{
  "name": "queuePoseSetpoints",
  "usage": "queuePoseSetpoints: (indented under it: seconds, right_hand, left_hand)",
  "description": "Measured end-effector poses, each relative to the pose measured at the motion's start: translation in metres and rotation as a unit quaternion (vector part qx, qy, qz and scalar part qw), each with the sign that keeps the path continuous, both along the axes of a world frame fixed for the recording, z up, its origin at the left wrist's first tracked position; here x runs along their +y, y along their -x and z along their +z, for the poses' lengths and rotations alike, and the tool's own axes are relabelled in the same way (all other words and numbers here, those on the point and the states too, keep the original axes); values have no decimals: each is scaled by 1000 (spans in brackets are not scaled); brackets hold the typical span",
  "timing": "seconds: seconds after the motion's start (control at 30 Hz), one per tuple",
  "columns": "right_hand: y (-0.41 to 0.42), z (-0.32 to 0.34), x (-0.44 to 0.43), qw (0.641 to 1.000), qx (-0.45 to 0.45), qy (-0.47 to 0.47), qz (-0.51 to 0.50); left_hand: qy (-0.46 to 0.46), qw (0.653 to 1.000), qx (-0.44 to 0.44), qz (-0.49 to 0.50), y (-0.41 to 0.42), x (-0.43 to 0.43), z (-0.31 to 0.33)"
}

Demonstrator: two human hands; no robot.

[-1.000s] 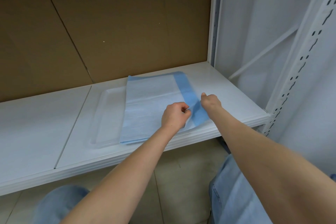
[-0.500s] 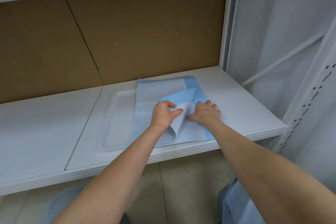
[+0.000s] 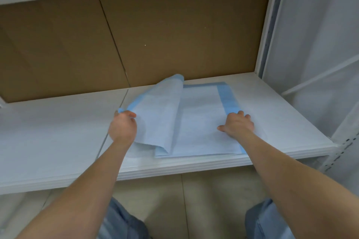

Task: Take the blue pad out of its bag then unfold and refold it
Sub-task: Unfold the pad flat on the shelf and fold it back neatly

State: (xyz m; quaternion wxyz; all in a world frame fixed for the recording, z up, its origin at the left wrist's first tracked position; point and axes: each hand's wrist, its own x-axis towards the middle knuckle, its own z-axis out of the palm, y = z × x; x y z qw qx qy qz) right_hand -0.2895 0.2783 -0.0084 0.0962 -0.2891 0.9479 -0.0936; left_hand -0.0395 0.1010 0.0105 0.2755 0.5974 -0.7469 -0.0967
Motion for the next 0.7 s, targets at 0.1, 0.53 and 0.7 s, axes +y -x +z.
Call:
queuePoseSetpoints:
  seconds: [0.1,0.53,0.7]
  right_hand:
    - [-2,1,-2,1000,6,-8,-9]
    - [5,-4,-10,998,26,-4,-49]
    - [10,-8,-11,998,35,-12,-41]
  left_hand:
    - [-6,996,-79,49,-31,-9,-6]
    - [-9,965,-181,-189,1,-12,-8]
    - [-118,903,-264,-318,40,4,-26]
